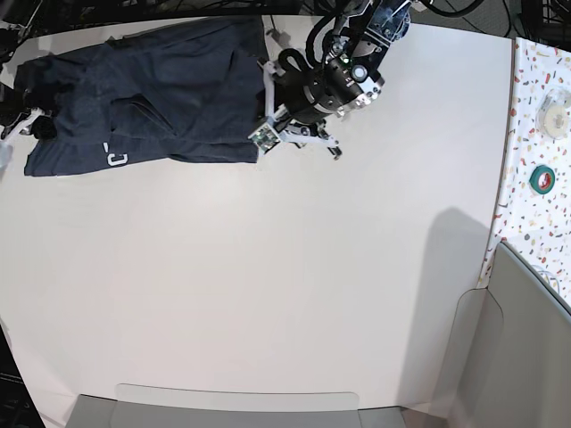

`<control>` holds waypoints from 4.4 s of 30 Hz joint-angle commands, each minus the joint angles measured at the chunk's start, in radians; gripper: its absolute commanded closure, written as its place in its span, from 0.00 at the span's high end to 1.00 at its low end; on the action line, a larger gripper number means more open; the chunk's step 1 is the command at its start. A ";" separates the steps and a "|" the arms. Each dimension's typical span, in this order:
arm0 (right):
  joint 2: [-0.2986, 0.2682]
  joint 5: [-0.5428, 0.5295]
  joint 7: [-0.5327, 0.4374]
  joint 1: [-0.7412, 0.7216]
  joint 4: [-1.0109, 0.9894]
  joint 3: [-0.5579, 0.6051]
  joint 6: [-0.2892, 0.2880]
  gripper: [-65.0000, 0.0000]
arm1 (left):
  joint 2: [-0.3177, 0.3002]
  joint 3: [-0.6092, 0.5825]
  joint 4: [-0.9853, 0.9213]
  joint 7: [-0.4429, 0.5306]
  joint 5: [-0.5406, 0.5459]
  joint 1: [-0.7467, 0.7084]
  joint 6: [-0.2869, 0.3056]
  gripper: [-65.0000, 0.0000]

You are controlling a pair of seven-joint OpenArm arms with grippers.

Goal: Layout the t-shirt on the table in an organized manner, then fold the t-shirt properly
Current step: 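Lift the shirt with both grippers and fold it over onto itself, then release the folded shirt and lift both grippers away, then grasp the folded bundle's sides with both grippers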

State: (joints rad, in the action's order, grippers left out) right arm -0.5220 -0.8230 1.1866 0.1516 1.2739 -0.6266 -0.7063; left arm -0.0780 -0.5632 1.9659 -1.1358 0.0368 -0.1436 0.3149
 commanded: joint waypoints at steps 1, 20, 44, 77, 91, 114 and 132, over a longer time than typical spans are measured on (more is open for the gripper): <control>0.012 0.040 0.075 0.024 0.028 0.011 0.008 0.00 | 0.002 0.029 0.016 -0.033 -0.001 0.012 -0.003 0.14; 0.253 0.038 0.164 0.104 0.772 0.034 0.008 0.00 | -0.131 -0.051 0.017 -0.137 -0.001 -0.109 -0.001 0.00; 0.340 0.092 0.169 -0.076 0.772 0.811 0.008 0.00 | -0.098 -0.042 -0.084 -0.128 -0.001 -0.063 -0.001 0.00; 0.377 0.480 0.166 -0.159 0.758 1.137 0.008 0.62 | -0.095 0.044 -0.093 -0.126 -0.001 -0.040 -0.001 0.00; 0.554 0.347 0.163 -0.370 0.757 1.126 0.008 0.63 | -0.095 0.121 -0.096 -0.125 -0.001 -0.040 -0.001 0.00; 0.434 0.041 0.210 -0.142 0.755 0.216 0.008 0.00 | -0.093 0.119 -0.098 -0.117 -0.001 -0.041 -0.001 0.00; 0.414 0.129 0.210 -0.155 0.758 0.956 0.008 0.00 | -0.093 0.122 -0.147 -0.082 -0.001 -0.041 -0.001 0.00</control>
State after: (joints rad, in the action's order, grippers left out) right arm -0.1127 -0.6788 1.4147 0.0093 2.0140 0.3367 -0.6998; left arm -0.1745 -0.4381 1.8339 -1.1831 0.0139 -0.1741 0.3058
